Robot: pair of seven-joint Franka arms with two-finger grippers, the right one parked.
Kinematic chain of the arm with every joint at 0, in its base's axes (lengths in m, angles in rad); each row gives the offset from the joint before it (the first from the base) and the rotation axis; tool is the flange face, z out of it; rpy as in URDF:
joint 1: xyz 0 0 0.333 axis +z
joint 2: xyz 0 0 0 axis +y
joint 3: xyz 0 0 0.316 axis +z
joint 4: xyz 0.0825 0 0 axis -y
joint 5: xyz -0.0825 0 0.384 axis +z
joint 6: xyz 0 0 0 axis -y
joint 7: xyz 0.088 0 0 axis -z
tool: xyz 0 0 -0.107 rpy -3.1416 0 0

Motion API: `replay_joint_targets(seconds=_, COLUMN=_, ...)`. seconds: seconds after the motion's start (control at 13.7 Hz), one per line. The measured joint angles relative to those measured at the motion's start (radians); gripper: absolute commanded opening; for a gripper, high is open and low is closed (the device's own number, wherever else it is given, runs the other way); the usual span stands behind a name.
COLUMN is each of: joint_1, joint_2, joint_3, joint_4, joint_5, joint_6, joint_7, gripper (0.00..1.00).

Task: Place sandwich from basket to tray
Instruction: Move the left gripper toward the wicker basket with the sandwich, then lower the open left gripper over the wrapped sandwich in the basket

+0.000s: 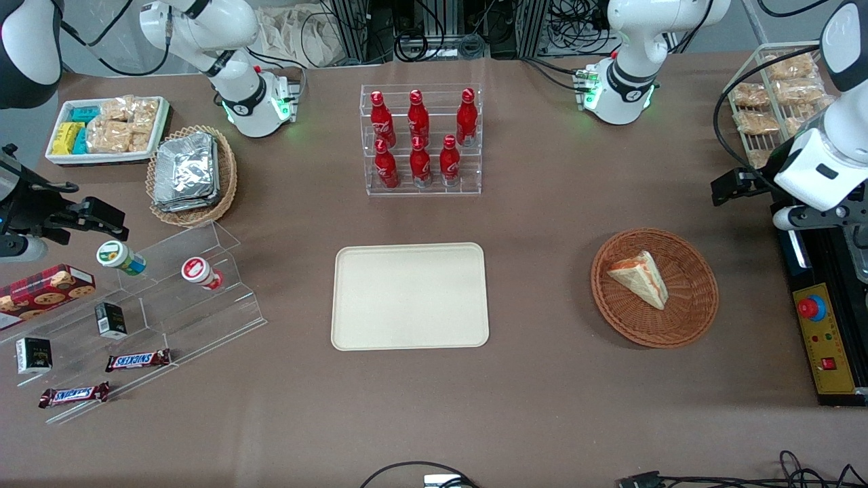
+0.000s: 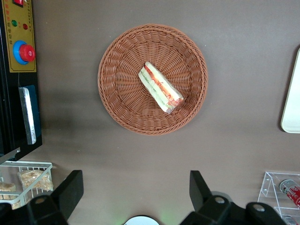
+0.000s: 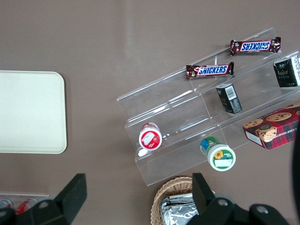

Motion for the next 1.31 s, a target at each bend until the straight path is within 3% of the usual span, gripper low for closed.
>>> replay_joint_targets(seconds=0.58, joint_1=0.007, joint_2=0.005, joint_3=0.003, joint_4=-0.003, joint_5=0.000, joint_6=0.000, joint_7=-0.014, gripper=1.00)
replay_joint_targets(seconds=0.95, joint_1=0.032, joint_2=0.078, joint_3=0.004, joint_4=-0.008, joint_5=-0.023, joint_6=0.000, joint_7=-0.301, gripper=1.00)
replay_joint_targets(seconds=1.31, joint_1=0.033, joint_2=0.238, joint_3=0.004, joint_4=-0.022, joint_5=-0.058, joint_6=0.094, joint_7=-0.497, gripper=1.00)
